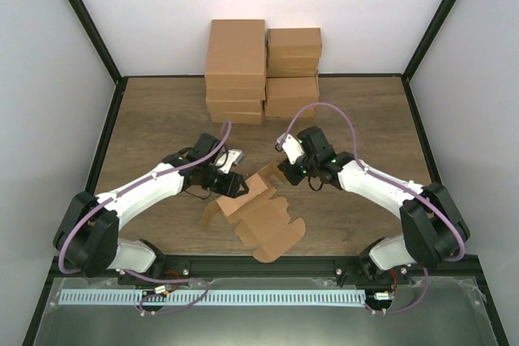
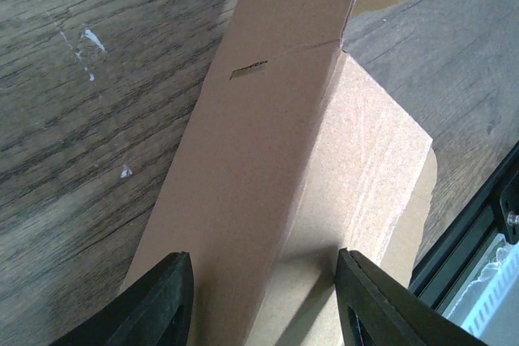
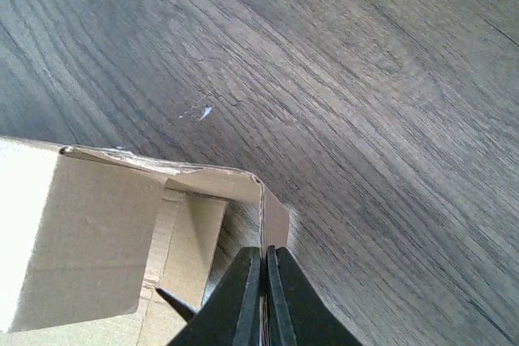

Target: Fold the paper box

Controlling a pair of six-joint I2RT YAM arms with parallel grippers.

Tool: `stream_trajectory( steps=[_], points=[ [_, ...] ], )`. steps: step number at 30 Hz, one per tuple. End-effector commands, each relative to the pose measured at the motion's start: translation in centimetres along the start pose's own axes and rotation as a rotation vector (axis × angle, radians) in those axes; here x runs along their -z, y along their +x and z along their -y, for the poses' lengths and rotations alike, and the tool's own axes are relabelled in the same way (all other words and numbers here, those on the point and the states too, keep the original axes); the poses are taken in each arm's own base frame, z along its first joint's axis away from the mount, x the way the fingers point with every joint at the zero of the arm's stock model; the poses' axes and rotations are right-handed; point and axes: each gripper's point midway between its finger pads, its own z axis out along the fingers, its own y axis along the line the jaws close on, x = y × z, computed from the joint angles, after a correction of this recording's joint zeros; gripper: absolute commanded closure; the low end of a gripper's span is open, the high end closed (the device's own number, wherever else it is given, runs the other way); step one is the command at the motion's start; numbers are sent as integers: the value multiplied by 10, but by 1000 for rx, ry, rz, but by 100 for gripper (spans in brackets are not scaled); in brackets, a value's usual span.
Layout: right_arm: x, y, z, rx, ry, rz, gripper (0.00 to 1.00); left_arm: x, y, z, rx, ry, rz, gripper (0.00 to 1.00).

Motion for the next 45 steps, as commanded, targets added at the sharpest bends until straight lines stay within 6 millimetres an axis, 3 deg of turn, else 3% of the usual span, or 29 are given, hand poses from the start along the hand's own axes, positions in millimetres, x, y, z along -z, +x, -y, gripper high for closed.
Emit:
stream_trajectory(
  steps=[1, 7, 12, 21, 40, 45],
  points=[
    [8, -10, -6, -15, -9, 51, 95, -5, 1, 2, -11, 14, -1, 49],
    [3, 1, -7, -39, -10, 35, 94, -4, -2, 15, -50, 33, 6, 44],
    [1, 0, -5, -37, -2, 37, 94, -7, -4, 27, -136, -37, -14, 29],
    [0, -4, -4, -21, -4, 36, 94, -4, -5, 34, -230, -109, -36, 13],
    [2, -9, -8, -39, -21, 69, 94, -21, 2, 27, -221, -162, -85, 31],
    [1, -3, -8, -49, -15, 75, 88, -22, 1, 28, -227, -183, -78, 37]
  ],
)
